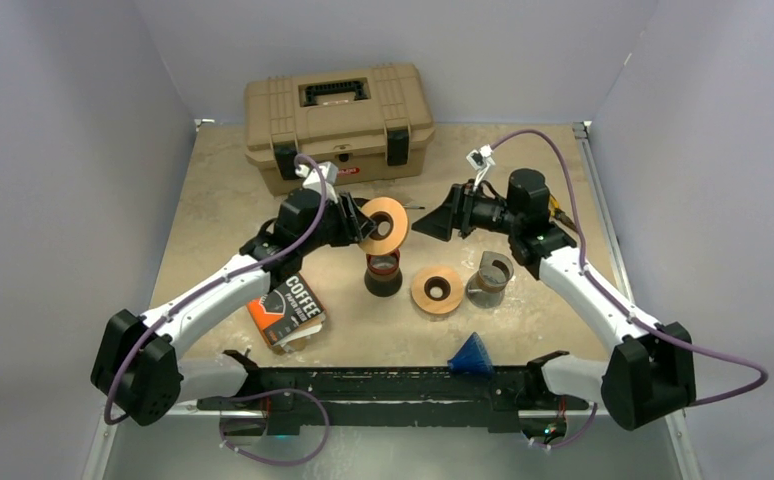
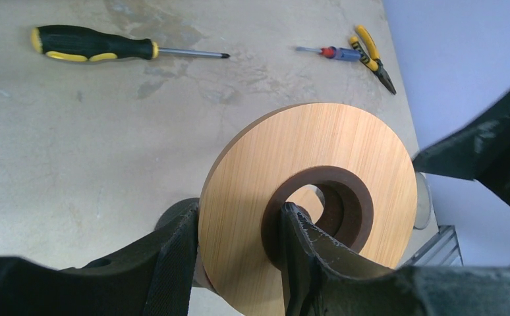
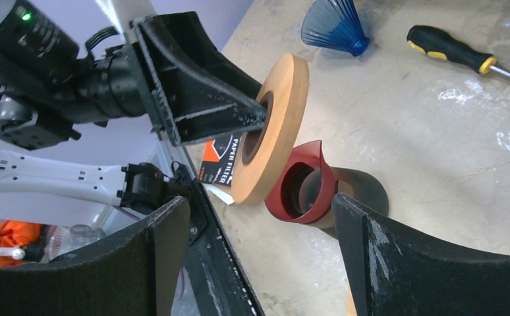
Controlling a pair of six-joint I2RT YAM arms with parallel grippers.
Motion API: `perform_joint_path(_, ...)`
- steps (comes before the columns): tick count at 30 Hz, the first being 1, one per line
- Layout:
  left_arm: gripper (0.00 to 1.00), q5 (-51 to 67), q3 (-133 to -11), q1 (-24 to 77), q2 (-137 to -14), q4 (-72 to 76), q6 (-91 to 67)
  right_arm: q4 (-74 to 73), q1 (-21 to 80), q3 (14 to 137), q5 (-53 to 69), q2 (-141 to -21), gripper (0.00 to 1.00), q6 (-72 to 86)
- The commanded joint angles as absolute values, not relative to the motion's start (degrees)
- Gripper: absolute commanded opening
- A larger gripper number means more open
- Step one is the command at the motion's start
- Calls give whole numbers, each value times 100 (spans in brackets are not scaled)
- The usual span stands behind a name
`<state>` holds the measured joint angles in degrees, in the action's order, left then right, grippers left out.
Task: Place the coffee filter in the dripper
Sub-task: Pick up the dripper holder from the center of the board.
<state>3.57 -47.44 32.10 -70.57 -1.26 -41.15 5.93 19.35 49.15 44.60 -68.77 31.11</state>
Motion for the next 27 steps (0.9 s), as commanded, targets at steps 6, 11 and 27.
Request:
perform_joint_path(6, 33, -110, -5124, 3783, -6947, 135, -3942, 994, 2183, 5056, 4622, -7412, 75, 3550)
perform_joint_path(11, 33, -191, -5210, 3839, -7006, 20, -3871, 1191, 2256, 4975, 4691, -7489, 60, 3689)
perform_joint_path(27, 55, -169, -5221, 3860, -6886, -88, -3627, 1219, 2265, 4964, 4771, -7673, 0, 3587)
